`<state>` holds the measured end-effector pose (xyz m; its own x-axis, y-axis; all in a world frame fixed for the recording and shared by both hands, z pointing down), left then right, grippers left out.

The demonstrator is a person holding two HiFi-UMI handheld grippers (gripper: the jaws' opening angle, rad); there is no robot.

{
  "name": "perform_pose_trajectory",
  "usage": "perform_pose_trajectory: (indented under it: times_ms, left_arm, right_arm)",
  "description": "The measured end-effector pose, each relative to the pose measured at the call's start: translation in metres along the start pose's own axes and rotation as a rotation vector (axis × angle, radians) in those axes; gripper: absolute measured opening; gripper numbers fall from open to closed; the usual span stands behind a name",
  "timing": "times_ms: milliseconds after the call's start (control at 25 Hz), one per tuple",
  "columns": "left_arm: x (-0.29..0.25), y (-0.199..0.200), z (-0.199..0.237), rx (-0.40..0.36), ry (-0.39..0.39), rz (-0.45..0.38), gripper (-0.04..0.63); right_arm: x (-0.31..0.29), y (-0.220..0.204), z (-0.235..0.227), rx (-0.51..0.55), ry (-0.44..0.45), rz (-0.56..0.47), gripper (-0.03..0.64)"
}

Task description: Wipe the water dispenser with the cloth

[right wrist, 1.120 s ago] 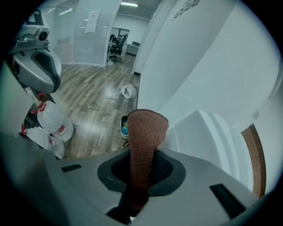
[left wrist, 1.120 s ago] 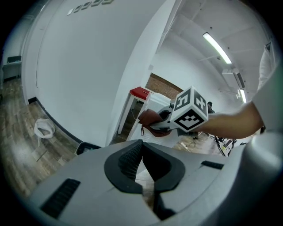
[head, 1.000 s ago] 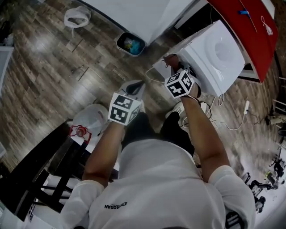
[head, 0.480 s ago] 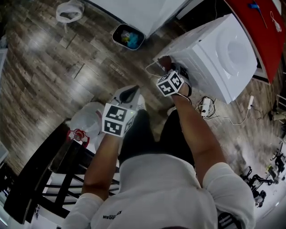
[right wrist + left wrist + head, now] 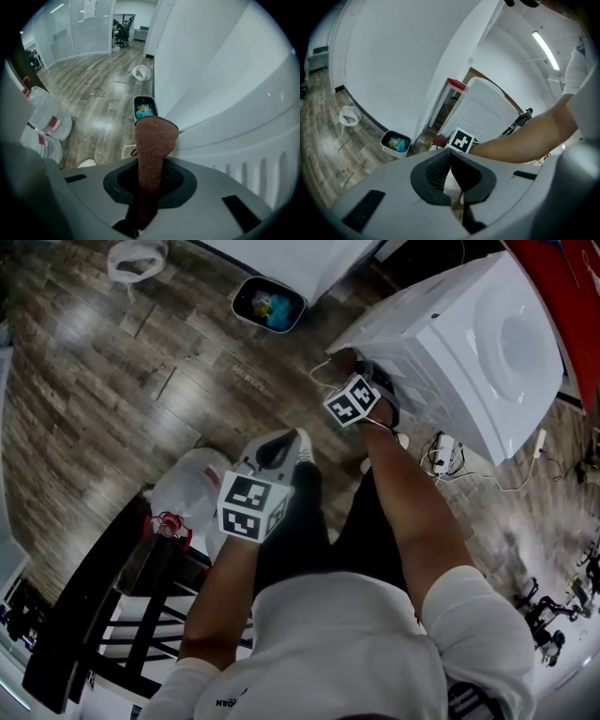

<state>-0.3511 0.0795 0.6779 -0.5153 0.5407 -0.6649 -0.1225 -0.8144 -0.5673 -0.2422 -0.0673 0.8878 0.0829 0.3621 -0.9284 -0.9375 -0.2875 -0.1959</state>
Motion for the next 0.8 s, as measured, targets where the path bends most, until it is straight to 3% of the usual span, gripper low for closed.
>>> perform_pose_trajectory:
  times_ms: [200, 560, 800]
  left_arm:
    - [0.003, -0.009, 0.004, 0.013, 0.005, 0.018, -0.011]
    - [0.01, -0.029, 0.012, 0.003, 0.02, 0.037, -0.011]
    - [0.013, -0.021, 0.014, 0.003, 0.022, -0.006, -0.011]
  right_arm:
    - [-0.021, 0.0, 0.01, -0.023, 0.033, 0.018, 0.054]
    - [-0.057, -0.016, 0.029, 0.035, 0.061, 0.079, 0.054]
    - [-0.039, -0.011, 0.022, 0.04, 0.045, 0.058, 0.054]
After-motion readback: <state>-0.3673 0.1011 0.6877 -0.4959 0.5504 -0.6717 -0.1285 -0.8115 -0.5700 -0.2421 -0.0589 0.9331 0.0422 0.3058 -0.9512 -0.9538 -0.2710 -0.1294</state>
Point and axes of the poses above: the fingertips, and each gripper's own axes: x backward along the fingers, z to its left, y out of its top, the point moved 1 cm from there along x, backward along the fingers, and after that the axes turned 3 degrees about x, right-handed, at the moved point
